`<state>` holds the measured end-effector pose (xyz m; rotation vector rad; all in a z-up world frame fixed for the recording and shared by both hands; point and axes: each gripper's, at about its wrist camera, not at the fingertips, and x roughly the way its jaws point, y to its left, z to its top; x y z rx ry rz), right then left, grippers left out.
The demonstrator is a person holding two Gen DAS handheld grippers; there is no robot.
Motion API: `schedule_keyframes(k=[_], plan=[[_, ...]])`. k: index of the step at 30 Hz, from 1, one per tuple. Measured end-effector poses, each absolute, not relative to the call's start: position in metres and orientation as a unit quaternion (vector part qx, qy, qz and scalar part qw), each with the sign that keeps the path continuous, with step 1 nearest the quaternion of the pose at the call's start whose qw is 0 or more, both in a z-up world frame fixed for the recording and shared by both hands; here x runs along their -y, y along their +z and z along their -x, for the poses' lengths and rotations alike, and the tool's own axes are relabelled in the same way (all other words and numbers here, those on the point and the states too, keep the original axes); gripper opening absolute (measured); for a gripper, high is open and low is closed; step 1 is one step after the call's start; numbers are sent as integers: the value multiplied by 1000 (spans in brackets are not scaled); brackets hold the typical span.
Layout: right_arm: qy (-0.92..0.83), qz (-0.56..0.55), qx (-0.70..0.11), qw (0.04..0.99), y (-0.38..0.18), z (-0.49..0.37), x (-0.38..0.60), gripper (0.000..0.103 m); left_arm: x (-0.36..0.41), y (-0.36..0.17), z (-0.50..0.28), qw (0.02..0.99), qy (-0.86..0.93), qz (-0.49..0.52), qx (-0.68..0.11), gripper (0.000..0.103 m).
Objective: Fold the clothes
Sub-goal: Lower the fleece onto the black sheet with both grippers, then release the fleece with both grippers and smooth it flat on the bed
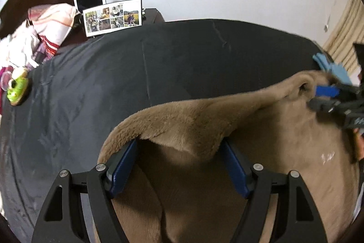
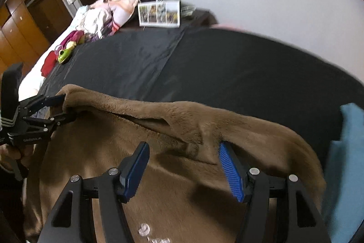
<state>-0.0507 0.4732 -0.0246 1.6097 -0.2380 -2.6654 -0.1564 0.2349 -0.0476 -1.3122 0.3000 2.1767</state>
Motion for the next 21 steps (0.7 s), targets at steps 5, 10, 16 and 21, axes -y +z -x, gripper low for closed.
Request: schedule_keyframes(k=[5,10,16,21], plan=[[-857,-509,72,-22,-36,77,-480,65,-237,-47,187,278,808,515,-61,78],[-865,-491,89,-50,-42,93,-492,65,-248,-50,202,260,814,515,-59,78],[-872,-483,27,-70,-46,89,-474,65,-265,-57,208,211,829,506,-111,85],[-885,-459,48,-64,-32,79,-479,65,-248,-48,209,222,828,508,-83,85]])
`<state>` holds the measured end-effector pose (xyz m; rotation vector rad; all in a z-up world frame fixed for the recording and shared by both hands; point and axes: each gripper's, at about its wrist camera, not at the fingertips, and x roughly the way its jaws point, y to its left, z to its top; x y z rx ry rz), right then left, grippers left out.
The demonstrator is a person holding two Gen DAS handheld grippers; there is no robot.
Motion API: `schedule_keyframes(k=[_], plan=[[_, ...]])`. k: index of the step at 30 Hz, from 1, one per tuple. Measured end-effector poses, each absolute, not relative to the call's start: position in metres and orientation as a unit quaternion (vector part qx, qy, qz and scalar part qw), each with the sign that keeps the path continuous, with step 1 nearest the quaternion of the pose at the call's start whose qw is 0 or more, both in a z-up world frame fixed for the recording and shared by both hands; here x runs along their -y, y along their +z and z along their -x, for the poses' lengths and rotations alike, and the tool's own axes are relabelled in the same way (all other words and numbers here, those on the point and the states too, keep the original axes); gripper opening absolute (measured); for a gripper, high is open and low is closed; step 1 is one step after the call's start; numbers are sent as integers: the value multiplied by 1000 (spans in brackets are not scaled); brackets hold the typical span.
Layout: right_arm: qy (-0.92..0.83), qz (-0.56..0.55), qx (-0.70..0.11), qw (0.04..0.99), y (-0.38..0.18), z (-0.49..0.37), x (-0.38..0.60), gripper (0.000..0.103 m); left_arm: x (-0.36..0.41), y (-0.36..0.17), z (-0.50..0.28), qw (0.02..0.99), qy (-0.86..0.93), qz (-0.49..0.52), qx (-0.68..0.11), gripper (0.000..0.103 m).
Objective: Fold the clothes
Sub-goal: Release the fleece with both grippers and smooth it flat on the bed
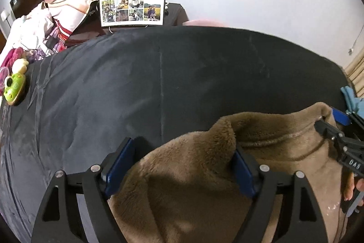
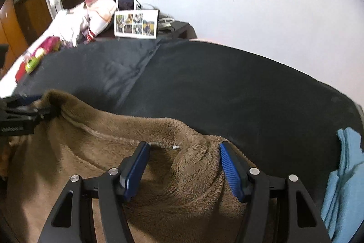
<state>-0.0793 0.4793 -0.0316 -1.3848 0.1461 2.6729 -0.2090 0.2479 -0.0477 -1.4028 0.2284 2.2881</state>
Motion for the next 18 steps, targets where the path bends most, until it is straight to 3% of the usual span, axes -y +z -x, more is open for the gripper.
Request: schedule_keyframes(k=[5,10,18], plan=[[894,440,-9,88,2,67,-487,65,-229,-23,200,233,840,487,-54,85],[866,482,65,120,-10,69,-491,65,-229,-15,186,234,848,462,-109,85],[859,486,63,149,-28,89,-497,65,-254,-53,186,213,836,474,-178,85]])
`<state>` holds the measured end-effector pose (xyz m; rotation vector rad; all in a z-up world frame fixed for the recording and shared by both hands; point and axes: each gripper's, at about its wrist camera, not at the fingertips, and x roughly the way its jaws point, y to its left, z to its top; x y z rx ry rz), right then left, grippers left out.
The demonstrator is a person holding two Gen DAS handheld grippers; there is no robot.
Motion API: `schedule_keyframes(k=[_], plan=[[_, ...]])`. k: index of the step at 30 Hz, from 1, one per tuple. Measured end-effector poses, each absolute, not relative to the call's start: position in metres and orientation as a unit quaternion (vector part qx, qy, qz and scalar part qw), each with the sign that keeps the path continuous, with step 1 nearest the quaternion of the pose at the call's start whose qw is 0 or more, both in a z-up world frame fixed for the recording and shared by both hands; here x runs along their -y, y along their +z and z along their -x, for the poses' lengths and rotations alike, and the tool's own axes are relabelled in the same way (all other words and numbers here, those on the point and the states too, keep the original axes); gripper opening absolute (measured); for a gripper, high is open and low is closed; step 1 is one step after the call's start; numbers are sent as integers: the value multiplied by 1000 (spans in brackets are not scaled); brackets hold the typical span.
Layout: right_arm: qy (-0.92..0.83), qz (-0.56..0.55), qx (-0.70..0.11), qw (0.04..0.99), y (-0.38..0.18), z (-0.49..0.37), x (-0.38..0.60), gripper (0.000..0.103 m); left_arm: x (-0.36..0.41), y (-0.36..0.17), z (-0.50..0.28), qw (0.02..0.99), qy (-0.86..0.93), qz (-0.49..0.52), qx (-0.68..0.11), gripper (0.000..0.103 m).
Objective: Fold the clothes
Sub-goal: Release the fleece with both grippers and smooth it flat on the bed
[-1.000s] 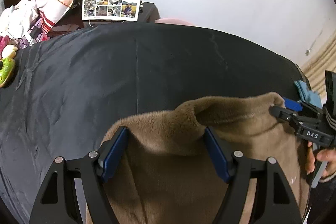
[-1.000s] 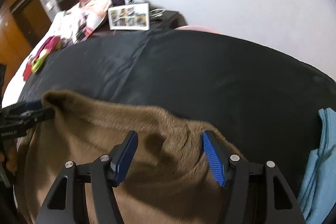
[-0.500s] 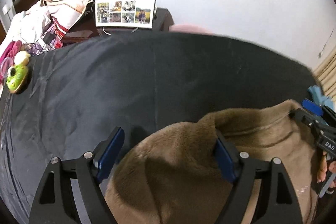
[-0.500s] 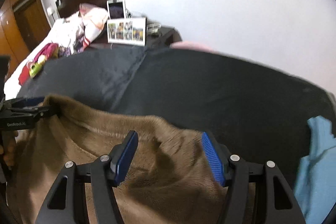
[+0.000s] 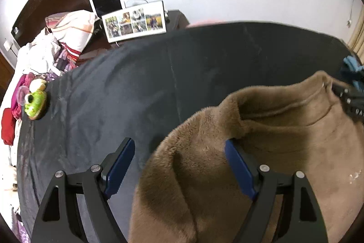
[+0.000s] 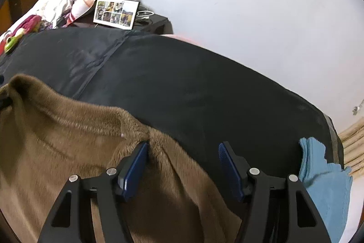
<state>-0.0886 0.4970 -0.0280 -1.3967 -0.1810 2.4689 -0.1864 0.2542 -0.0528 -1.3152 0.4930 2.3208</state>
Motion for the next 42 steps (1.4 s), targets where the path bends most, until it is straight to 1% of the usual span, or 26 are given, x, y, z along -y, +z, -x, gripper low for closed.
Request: schedule_keyframes(k=[4,6,9,15,19,27,30,35,38,42], plan=[[864,473,65,162,-32,89,-494,66,-254,-56,192,214,834,481,-167,85],[866,471,53,163,-33,87,-498,68,-252,-55,194,212,833,486,-161,85],[871,466,36,154,-33,83,-500,68,-245,-48,191,203,835,488,-152,85],[896,420,-10,143,10,42,-490,70,-195,-7,168,215,849,470,-110,85],[904,415,7,102,27,9,-451,70,-146,9,140,225,849,471,-79,86],[901,430,59,28,13,-57,-372,70,-64,13,50,257,837,481,-47,89],[897,437,56,18,0,-74,-357,70,-57,14,10,284,830,478,-51,93],[889,456,36,24,-22,-91,-353,70,-60,4,-44,308,822,472,-86,99],[885,465,11,27,-32,-96,-360,70,-69,-4,-61,296,829,460,-118,99],[885,465,8,38,-38,-105,-362,70,-77,-11,-76,279,841,441,-145,99]])
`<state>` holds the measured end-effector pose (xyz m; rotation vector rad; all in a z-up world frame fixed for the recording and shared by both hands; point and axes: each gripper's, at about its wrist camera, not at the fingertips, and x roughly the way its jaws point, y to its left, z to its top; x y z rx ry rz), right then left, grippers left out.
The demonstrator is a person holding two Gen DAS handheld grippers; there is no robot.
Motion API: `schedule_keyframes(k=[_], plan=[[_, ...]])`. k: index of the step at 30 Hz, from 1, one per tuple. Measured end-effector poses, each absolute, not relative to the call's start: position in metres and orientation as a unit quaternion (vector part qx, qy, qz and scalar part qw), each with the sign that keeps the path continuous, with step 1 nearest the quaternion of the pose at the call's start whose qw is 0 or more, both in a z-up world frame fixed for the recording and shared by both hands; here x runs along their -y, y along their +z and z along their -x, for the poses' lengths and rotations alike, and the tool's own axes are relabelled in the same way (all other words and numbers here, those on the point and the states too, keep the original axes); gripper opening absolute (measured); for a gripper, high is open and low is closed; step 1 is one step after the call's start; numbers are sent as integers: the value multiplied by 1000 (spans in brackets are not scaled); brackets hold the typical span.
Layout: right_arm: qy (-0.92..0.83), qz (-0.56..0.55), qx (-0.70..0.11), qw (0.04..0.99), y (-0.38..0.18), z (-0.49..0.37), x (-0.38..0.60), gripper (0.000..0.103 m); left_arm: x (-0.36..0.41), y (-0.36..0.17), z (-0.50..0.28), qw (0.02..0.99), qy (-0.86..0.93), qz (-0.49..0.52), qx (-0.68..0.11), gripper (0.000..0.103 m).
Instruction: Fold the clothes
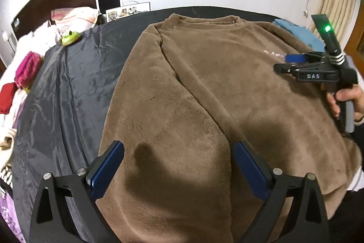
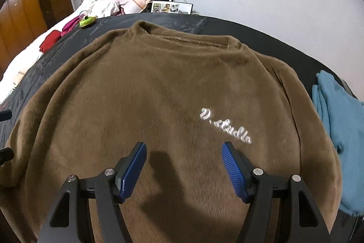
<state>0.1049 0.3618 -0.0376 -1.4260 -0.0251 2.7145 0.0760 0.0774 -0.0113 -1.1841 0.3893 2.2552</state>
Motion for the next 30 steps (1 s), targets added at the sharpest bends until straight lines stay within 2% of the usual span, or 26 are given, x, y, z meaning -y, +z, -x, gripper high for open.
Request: schedule_keyframes(k=[16,30], plan=[[892,447,7,62,-57,-114,-374,80,-88,-36,-85,222,853,430,-195,99],[892,448,-8,61,-57,-114,-378,85,-85,-43,-84,212,853,435,-195,101]])
